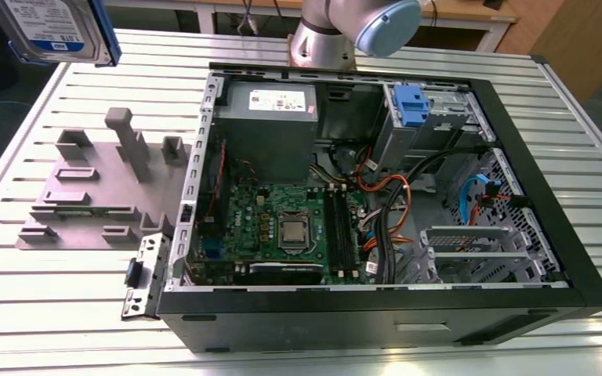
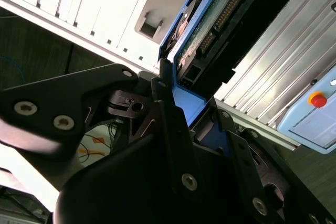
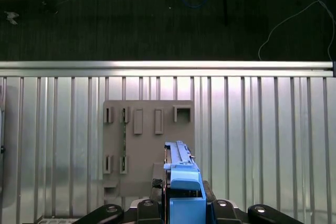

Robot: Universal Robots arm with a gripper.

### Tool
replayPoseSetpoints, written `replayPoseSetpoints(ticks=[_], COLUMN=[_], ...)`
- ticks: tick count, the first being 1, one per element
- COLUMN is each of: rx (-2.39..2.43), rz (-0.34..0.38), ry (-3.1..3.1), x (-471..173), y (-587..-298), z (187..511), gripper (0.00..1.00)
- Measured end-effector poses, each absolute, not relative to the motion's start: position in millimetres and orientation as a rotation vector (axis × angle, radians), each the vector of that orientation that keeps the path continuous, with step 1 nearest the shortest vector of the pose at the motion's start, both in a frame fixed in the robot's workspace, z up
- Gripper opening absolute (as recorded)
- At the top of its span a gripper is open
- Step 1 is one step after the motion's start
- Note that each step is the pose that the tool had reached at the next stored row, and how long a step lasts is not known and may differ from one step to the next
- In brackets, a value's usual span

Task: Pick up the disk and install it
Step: 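Pick up the disk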

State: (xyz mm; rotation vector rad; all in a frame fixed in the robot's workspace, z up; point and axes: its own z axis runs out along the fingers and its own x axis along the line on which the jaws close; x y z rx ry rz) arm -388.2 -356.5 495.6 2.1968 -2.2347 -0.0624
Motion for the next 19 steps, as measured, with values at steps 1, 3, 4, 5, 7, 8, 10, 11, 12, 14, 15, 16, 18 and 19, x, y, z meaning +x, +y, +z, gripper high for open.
replayPoseSetpoints(ticks=[1,3,4,5,7,8,10,11,12,14,15,16,18,19], rx=[2.197,2.197,2.197,2.197,2.197,2.197,2.197,2.197,2.197,2.197,2.197,2.197,2.197,2.197], rz=[-0.062,-0.062,-0.062,-0.062,-0.062,-0.062,-0.062,-0.062,-0.062,-0.062,-0.062,-0.062,-0.062,-0.062], ry=[-2.235,-2.235,-2.235,-2.235,-2.235,-2.235,-2.235,-2.235,-2.235,-2.235,-2.235,-2.235,-2.235,-2.235], x=[-387.7,-386.8,-386.4,-385.9,-384.8,-384.3,-383.3,-382.9,-382.5,-381.8,-381.5,-381.1,-380.5,-380.2], y=[-356.5,-356.5,-356.5,-356.6,-356.5,-356.5,-356.5,-356.5,-356.5,-356.5,-356.5,-356.6,-356.5,-356.5], z=[495.6,495.6,495.6,495.6,495.6,495.6,495.6,495.6,495.7,495.6,495.6,495.7,495.6,495.6], gripper=[0.36,0.36,0.36,0.36,0.36,0.36,0.36,0.36,0.36,0.36,0.36,0.36,0.36,0.36])
